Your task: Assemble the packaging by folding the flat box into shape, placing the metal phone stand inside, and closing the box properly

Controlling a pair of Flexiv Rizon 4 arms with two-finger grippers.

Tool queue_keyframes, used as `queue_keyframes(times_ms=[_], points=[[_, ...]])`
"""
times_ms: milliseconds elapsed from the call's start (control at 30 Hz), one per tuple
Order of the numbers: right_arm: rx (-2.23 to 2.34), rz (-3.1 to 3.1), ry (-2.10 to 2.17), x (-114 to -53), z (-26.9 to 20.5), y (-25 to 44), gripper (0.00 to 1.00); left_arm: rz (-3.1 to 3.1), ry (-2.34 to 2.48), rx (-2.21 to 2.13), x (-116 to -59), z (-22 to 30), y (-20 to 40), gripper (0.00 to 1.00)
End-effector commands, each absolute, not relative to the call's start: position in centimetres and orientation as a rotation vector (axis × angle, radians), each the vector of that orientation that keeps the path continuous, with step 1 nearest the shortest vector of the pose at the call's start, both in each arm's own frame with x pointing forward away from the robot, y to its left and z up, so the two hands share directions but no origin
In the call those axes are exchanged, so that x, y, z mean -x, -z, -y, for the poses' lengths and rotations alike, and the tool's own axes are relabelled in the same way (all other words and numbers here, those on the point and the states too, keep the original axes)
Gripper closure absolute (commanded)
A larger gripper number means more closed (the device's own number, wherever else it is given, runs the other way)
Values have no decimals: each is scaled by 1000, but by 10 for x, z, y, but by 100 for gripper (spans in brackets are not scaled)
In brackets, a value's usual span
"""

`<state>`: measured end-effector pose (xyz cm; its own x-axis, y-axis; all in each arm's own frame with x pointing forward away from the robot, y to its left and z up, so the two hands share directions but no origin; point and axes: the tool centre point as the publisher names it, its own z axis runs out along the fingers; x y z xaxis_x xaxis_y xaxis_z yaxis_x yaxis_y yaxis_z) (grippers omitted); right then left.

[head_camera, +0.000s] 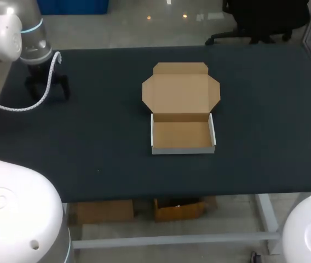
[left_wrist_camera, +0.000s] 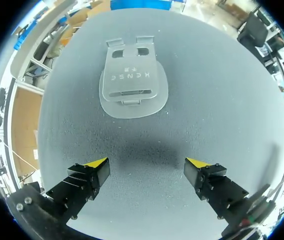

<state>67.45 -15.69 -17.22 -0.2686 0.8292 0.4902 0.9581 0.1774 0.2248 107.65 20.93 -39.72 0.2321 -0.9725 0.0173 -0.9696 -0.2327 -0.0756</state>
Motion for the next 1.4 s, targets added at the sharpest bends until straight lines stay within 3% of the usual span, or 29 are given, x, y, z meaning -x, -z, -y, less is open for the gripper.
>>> queue_keyframes(times_ms=[33,1400], points=[[1714,2198,724,-674,158,171,0,-1923,80,2433,-1086,-212,400,0],[1714,2198,724,-674,158,171,0,-1903,81,2430,-1108,-221,395,0]])
